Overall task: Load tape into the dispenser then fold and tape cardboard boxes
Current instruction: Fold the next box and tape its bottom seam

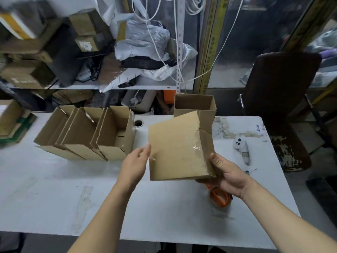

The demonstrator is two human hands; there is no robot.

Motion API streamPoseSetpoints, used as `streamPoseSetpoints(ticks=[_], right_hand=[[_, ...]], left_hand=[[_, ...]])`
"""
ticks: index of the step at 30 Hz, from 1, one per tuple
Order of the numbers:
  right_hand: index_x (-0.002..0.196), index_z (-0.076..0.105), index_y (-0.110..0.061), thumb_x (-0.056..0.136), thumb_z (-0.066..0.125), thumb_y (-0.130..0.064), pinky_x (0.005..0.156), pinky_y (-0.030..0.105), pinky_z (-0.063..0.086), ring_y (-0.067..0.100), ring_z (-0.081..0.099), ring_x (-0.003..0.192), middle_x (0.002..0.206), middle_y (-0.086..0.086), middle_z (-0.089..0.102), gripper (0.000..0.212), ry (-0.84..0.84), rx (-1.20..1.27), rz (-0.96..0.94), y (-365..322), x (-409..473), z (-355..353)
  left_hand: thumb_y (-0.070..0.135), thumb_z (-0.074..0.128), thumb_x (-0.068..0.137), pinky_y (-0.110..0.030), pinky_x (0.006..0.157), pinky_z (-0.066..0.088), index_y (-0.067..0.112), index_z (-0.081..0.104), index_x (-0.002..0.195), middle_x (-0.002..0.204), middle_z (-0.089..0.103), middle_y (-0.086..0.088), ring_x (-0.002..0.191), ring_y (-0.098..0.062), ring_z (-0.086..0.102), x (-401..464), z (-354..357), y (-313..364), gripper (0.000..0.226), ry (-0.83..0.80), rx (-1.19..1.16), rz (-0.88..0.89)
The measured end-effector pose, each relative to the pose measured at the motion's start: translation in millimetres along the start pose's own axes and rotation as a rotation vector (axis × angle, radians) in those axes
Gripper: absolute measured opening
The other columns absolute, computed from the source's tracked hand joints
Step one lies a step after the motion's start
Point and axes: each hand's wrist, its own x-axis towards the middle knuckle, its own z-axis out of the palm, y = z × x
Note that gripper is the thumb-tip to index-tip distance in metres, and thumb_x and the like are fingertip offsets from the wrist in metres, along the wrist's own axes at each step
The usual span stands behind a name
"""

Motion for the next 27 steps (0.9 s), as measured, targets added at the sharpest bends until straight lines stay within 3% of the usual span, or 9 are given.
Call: streamPoseSetpoints(ticks=[2, 4, 7, 9, 12, 16, 18, 21, 27], right_hand=[[0.142, 0.058, -0.015, 0.103, 0.047, -0.042, 0.099, 0.063, 0.054, 0.041, 0.063, 0.121, 0.138, 0.02, 0.065, 0.049, -0.002, 0.031, 0.038, 0.1, 0.0, -0.9], [0.143, 0.058, -0.018, 0.102, 0.052, -0.042, 0.093, 0.056, 0.059, 0.034, 0.067, 0.114, 0.133, 0.014, 0.068, 0.048, 0.085, -0.081, 0.003, 1.8, 4.4, 0.1], [0.14, 0.06, -0.038, 0.105, 0.058, -0.041, 0.1, 0.04, 0.056, 0.013, 0.066, 0.118, 0.134, -0.007, 0.067, 0.036, 0.304, -0.61, -0.179, 3.5, 13.4, -0.3], [0.133, 0.067, -0.038, 0.11, 0.047, -0.028, 0.105, 0.039, 0.047, 0.012, 0.062, 0.125, 0.135, -0.009, 0.068, 0.032, 0.2, -0.563, -0.156, 0.1, 14.6, 1.6], [0.138, 0.059, -0.038, 0.099, 0.061, -0.017, 0.106, 0.031, 0.048, 0.005, 0.06, 0.127, 0.134, -0.018, 0.067, 0.045, 0.082, -0.724, -0.138, -4.7, 12.6, 0.2], [0.135, 0.056, -0.039, 0.096, 0.07, -0.019, 0.088, 0.008, 0.047, -0.007, 0.056, 0.12, 0.13, -0.024, 0.063, 0.046, 0.22, -1.062, -0.252, -8.1, 23.2, -1.7], [0.126, 0.062, -0.037, 0.099, 0.063, -0.016, 0.092, 0.018, 0.048, 0.0, 0.059, 0.112, 0.125, -0.017, 0.063, 0.035, 0.371, -1.152, -0.322, -6.8, 34.5, -6.9], [0.107, 0.066, -0.035, 0.095, 0.058, -0.011, 0.092, 0.034, 0.055, 0.01, 0.064, 0.103, 0.114, -0.012, 0.066, 0.028, 0.501, -1.167, -0.333, -7.8, 49.4, -19.3], [0.107, 0.067, -0.037, 0.094, 0.063, -0.008, 0.077, 0.019, 0.047, 0.008, 0.066, 0.1, 0.111, -0.01, 0.072, 0.032, 0.563, -1.031, -0.29, -20.9, 69.8, -35.2]], left_hand=[[0.062, 0.058, 0.097, -0.032, 0.061, 0.032, 0.016, 0.053, 0.068, 0.055, 0.049, 0.019, 0.058, -0.009, 0.044, -3.5, -0.8, 2.9, 0.055, -0.14, -0.078, -0.015], [0.059, 0.062, 0.097, -0.034, 0.06, 0.03, 0.017, 0.051, 0.064, 0.057, 0.047, 0.016, 0.058, -0.01, 0.042, -3.5, -1.5, 0.7, 0.054, -0.135, -0.095, 0.04], [0.053, 0.066, 0.097, -0.032, 0.065, 0.045, 0.029, 0.073, 0.09, 0.073, 0.068, 0.009, 0.072, -0.008, 0.059, -3.4, 0.9, -4.7, 0.025, -0.011, 0.055, 0.205], [0.049, 0.066, 0.097, -0.028, 0.063, 0.045, 0.042, 0.064, 0.098, 0.073, 0.064, 0.01, 0.074, -0.009, 0.06, -4.3, 5.0, -6.9, 0.007, 0.031, 0.28, 0.374], [0.047, 0.065, 0.097, -0.032, 0.059, 0.036, 0.037, 0.054, 0.106, 0.069, 0.056, 0.012, 0.076, -0.02, 0.059, -2.3, 12.7, -11.1, 0.017, 0.049, 0.556, 0.479], [0.037, 0.064, 0.1, -0.037, 0.07, 0.045, 0.026, 0.056, 0.121, 0.093, 0.073, 0.008, 0.089, -0.03, 0.064, 9.7, 20.1, -21.3, 0.025, -0.036, 0.639, 0.416], [0.024, 0.061, 0.101, -0.042, 0.073, 0.052, 0.025, 0.054, 0.115, 0.09, 0.069, 0.003, 0.081, -0.03, 0.064, 17.4, 27.2, -27.2, 0.017, -0.121, 0.635, 0.351], [0.001, 0.052, 0.087, -0.05, 0.069, 0.057, 0.03, 0.047, 0.115, 0.082, 0.065, 0.0, 0.065, -0.025, 0.065, 34.0, 40.8, -29.5, 0.041, -0.228, 0.654, 0.277], [0.007, 0.045, 0.093, -0.048, 0.067, 0.059, 0.033, 0.056, 0.113, 0.086, 0.071, -0.001, 0.074, -0.03, 0.066, 80.8, 73.2, -12.0, 0.035, -0.238, 0.547, 0.163]])
